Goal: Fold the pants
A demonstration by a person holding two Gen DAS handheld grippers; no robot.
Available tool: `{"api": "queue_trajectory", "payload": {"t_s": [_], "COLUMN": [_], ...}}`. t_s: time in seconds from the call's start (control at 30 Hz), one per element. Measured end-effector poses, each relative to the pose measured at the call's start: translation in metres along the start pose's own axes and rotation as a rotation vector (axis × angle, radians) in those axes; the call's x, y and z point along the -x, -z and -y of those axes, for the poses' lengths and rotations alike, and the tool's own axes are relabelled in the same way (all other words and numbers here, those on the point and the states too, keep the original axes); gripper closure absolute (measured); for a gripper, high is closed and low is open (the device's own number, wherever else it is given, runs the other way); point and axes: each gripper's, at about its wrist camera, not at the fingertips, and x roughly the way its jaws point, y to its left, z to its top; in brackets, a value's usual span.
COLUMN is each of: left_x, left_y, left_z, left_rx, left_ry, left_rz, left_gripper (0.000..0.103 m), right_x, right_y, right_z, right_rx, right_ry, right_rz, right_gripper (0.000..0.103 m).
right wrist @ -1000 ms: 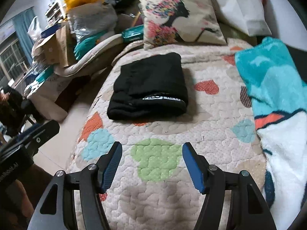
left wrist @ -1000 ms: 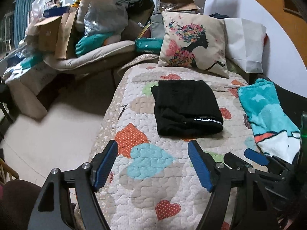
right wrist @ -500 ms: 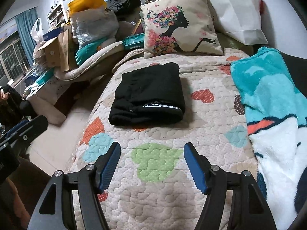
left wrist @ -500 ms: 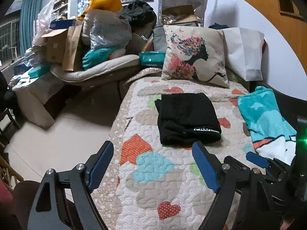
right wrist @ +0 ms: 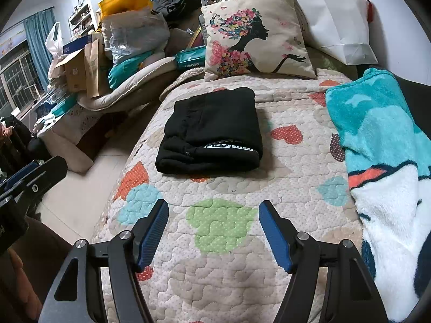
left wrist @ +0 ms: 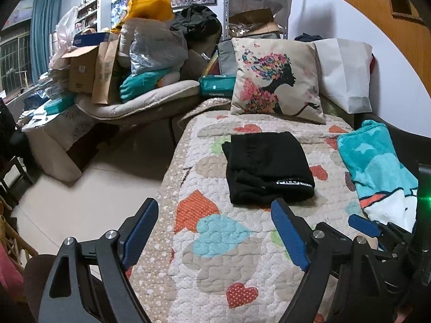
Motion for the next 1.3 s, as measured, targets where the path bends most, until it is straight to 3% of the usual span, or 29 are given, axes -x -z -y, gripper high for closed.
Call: {"api": "queue_trajectory", "payload": {"t_s": [0.13, 0.5, 0.7, 1.3], "left_x": [0.008, 0.024, 0.011, -0.064], "left_y": [0.000, -0.002, 0.002, 0.027], "left_z": [-0.003, -0.005, -0.005, -0.009], "left_rx": [-0.003, 0.018, 0.026, 0.045], "left_ry": [-0.047, -0.051, 0.012, 0.005], "left_rz": [0.051, 0.113, 0.026, -0.247], "left_gripper": [0.007, 0.004, 0.003, 0.003], "right_x": [0.001, 0.004, 0.004, -0.013], "right_y": [0.001, 0.002, 0.002, 0.010], "right_z": [-0.002, -0.006, -0.006, -0.006], "right_rx": [0.003, 0.016, 0.017, 0.044], "right_ry": [0.000, 0.000, 0.000, 0.030], "right_rz": [0.008, 0.014, 0.013, -0.040], "right_gripper": [0.028, 0.028, 0.028, 0.026]}}
